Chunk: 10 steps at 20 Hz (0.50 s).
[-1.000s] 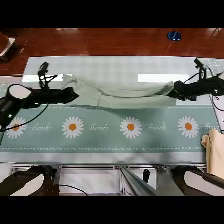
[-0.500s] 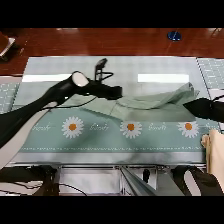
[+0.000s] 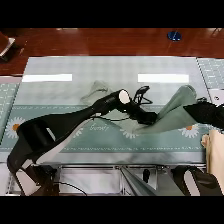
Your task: Fold the shirts.
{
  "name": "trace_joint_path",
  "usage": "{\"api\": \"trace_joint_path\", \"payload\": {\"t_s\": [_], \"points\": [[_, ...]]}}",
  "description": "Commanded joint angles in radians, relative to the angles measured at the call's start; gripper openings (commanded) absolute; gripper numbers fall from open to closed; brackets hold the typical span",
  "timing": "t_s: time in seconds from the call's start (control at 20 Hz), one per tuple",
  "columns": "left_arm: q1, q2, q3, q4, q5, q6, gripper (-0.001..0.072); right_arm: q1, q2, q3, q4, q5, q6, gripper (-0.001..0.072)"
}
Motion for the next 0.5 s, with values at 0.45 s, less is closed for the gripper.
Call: {"api": "trace_joint_path", "payload": {"t_s": [0.45], "points": [[0.591, 0.544, -0.198, 0.182, -0.066, 0.051, 0.0018, 0.183, -0.292, 0.065, 0.276, -0.130, -0.135, 0.0021]]}}
